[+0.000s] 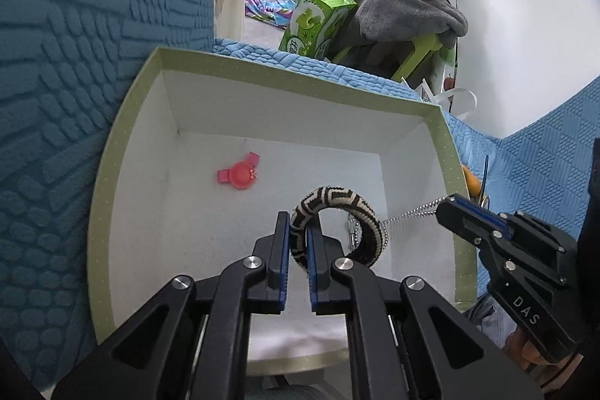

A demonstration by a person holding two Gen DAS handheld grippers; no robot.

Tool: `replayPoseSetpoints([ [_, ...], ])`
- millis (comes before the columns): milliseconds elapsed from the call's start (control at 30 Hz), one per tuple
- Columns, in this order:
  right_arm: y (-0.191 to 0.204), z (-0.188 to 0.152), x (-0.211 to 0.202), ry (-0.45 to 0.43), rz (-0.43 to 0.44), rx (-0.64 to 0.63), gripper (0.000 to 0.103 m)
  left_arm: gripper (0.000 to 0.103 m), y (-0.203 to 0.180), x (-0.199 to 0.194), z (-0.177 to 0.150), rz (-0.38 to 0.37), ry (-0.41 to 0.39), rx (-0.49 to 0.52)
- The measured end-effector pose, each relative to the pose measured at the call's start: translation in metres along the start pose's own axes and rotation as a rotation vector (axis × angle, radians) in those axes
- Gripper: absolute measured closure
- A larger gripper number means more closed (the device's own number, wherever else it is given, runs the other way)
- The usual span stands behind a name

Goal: Organize jewelry
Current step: 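Carry bangle to green box with left tool while right tool carries bead chain, then open left tool dropping bangle in box while right tool releases bead chain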

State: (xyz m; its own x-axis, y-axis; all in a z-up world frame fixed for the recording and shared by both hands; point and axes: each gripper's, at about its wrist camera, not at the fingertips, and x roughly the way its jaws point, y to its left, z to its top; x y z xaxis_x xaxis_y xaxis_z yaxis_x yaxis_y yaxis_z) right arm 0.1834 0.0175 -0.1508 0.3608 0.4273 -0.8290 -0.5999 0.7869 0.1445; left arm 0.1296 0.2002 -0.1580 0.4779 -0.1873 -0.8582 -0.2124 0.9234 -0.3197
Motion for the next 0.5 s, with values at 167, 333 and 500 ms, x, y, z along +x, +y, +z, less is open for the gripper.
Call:
replayPoseSetpoints([
  [167, 0.000, 0.000, 0.000, -0.001, 0.007, 0.004, 0.097, 0.095, -0.001, -0.003, 0.002, -0.004, -0.008, 0.009],
  [333, -0.002, 0.006, -0.015, -0.030, 0.017, 0.014, 0.097, 0.089, -0.006, -0.022, 0.006, 0.006, -0.033, 0.010],
  [500, -0.003, 0.014, -0.046, -0.086, 0.025, 0.014, 0.096, 0.048, -0.021, -0.063, 0.010, 0.027, -0.124, 0.025],
])
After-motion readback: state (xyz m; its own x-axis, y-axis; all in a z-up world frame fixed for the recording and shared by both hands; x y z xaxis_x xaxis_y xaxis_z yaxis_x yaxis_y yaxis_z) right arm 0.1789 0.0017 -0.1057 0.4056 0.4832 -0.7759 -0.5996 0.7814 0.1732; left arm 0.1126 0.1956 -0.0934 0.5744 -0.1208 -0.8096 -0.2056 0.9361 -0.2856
